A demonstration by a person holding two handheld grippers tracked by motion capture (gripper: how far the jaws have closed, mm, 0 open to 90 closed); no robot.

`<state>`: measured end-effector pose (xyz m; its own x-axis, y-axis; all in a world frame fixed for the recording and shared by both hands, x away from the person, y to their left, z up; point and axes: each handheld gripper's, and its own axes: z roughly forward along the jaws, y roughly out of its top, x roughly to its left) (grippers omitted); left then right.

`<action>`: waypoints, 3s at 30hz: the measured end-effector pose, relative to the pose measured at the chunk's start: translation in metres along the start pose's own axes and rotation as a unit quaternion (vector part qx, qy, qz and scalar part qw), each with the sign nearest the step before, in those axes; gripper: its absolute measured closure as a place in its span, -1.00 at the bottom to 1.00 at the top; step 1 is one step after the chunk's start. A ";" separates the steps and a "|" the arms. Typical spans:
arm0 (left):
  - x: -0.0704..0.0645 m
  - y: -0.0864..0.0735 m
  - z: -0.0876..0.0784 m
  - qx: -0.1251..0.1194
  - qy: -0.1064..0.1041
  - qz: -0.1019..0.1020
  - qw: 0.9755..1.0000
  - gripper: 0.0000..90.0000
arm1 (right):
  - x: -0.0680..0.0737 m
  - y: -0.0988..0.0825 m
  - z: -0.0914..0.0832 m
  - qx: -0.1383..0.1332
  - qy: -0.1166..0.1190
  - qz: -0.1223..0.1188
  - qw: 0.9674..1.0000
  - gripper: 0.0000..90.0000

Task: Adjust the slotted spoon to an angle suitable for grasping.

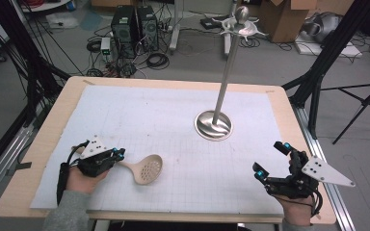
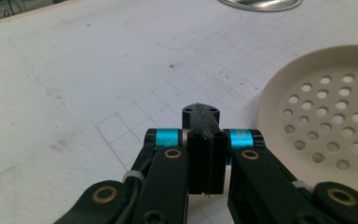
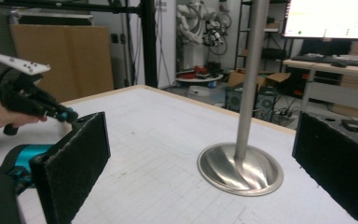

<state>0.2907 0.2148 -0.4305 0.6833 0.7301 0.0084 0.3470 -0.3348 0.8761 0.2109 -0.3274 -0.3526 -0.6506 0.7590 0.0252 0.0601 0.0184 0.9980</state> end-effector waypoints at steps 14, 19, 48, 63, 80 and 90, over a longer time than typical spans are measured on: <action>-0.005 -0.004 0.023 0.049 -0.017 0.006 0.999 0.99 | 0.000 0.001 -0.001 -0.003 -0.017 -0.002 1.000 -0.98; -0.003 -0.006 0.025 0.067 -0.042 -0.012 0.997 0.99 | 0.000 0.000 -0.002 -0.002 -0.024 0.008 1.000 -0.98; -0.007 -0.022 -0.010 0.049 -0.065 -0.008 0.997 0.99 | 0.003 -0.002 -0.007 0.007 -0.020 0.000 1.000 -0.98; 0.006 -0.063 -0.091 -0.001 0.001 -0.041 0.999 0.99 | 0.006 -0.002 0.005 0.012 -0.006 -0.001 1.000 -0.98; 0.023 -0.068 -0.081 0.050 0.058 -0.022 0.997 0.99 | 0.007 -0.002 0.014 0.015 0.010 -0.005 1.000 -0.98; 0.040 -0.046 -0.054 0.074 0.053 -0.030 0.995 0.99 | 0.005 -0.003 0.016 0.016 0.009 -0.005 1.000 -0.98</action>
<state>0.2673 0.2916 -0.4450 0.5887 0.8082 0.0157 0.4824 -0.3669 0.7954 0.2194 -0.3130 -0.3565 -0.6656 0.7462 0.0161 0.0779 0.0480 0.9958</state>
